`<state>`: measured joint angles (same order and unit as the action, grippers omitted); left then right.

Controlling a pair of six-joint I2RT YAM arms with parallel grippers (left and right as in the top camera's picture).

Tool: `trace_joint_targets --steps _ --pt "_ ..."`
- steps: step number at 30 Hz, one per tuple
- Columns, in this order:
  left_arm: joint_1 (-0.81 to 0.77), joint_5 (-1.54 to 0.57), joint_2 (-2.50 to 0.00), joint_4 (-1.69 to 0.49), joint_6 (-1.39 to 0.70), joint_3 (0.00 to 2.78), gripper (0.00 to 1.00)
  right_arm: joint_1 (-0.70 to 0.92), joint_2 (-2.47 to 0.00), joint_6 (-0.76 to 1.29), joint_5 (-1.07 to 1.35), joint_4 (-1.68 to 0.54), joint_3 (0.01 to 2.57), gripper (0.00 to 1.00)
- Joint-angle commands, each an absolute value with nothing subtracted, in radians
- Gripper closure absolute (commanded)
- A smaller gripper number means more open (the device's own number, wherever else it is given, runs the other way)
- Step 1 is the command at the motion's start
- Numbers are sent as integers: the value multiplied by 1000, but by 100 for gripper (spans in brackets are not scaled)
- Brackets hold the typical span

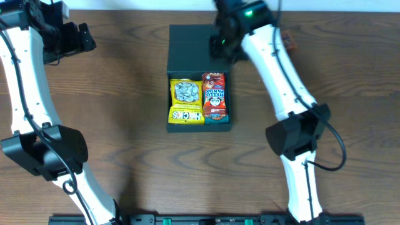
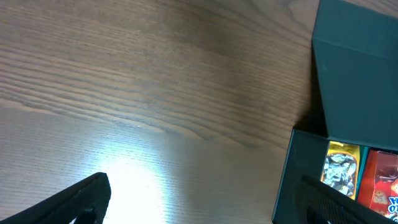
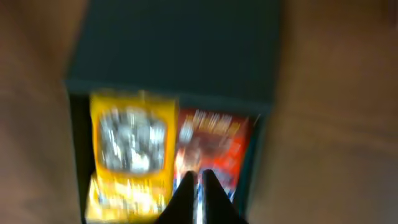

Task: Pack container
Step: 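Release the Hello Panda box and raise the right gripper back right, then reach the right gripper down to the brown Pocky box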

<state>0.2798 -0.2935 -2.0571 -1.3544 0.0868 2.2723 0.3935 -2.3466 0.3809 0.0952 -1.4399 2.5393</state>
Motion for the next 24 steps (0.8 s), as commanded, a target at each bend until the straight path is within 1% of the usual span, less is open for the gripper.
trace_joint_targets --steps 1,2,3,4,5,6,7,11,14,15,16,18,19,22,23,24 --pt "281 -308 -2057 -1358 104 2273 5 308 -2328 377 -19 -1364 2556 62" --pt "281 -308 -2057 -1358 100 2273 5 280 -2333 427 -27 -1318 2541 45" --pt "281 -308 -2057 -1358 97 2273 5 255 -2337 494 -25 -1278 2523 24" --pt "281 -308 -2057 -1358 97 2273 5 237 -2342 558 -26 -1256 2510 11" --pt "281 -308 -2057 -1358 97 2273 5 211 -2344 677 -26 -1221 2484 1" --pt "281 -308 -2057 -1358 97 2273 5 192 -2347 770 -22 -1176 2456 1" --pt "281 -308 -2057 -1358 97 2273 5 175 -2347 819 -9 -1122 2430 1" --pt "281 -308 -2057 -1359 97 2273 5 145 -2347 840 61 -922 2383 1" --pt "281 -308 -2057 -1358 97 2273 5 142 -2347 831 102 -881 2381 1" --pt "281 -308 -2057 -1358 97 2273 5 142 -2347 826 113 -882 2381 5" --pt "281 -308 -2057 -1359 97 2273 5 143 -2347 826 112 -882 2381 6" --pt "281 -308 -2057 -1358 97 2273 5 146 -2347 849 87 -873 2381 2" --pt "281 -308 -2057 -1358 97 2273 5 146 -2347 876 76 -863 2381 7" --pt "281 -308 -2057 -1358 97 2273 5 146 -2348 897 23 -826 2380 11" --pt "281 -308 -2057 -1357 97 2273 5 146 -2352 898 19 -808 2380 6" --pt "281 -308 -2057 -1357 97 2273 5 146 -2356 905 19 -791 2380 5"
